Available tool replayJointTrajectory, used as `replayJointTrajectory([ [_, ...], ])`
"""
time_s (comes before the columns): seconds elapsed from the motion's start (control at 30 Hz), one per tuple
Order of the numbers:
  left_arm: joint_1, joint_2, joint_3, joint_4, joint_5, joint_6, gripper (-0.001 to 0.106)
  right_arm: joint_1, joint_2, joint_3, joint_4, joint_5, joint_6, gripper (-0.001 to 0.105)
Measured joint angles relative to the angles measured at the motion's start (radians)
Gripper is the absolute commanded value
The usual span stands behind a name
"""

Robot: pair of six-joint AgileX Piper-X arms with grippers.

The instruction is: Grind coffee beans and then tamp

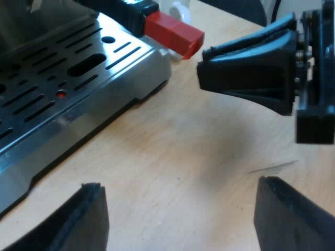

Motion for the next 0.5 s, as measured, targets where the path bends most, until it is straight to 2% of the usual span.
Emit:
replayJointTrajectory([
  [0.17,0.0,0.0,0.0,0.0,0.002,0.0,0.062,0.0,0.0,0.0,-0.013,0.048,0.0,0.02],
  [0.5,0.0,0.0,0.0,0.0,0.002,0.0,0.062,-0.026,0.0,0.0,-0.013,0.05,0.0,0.02],
])
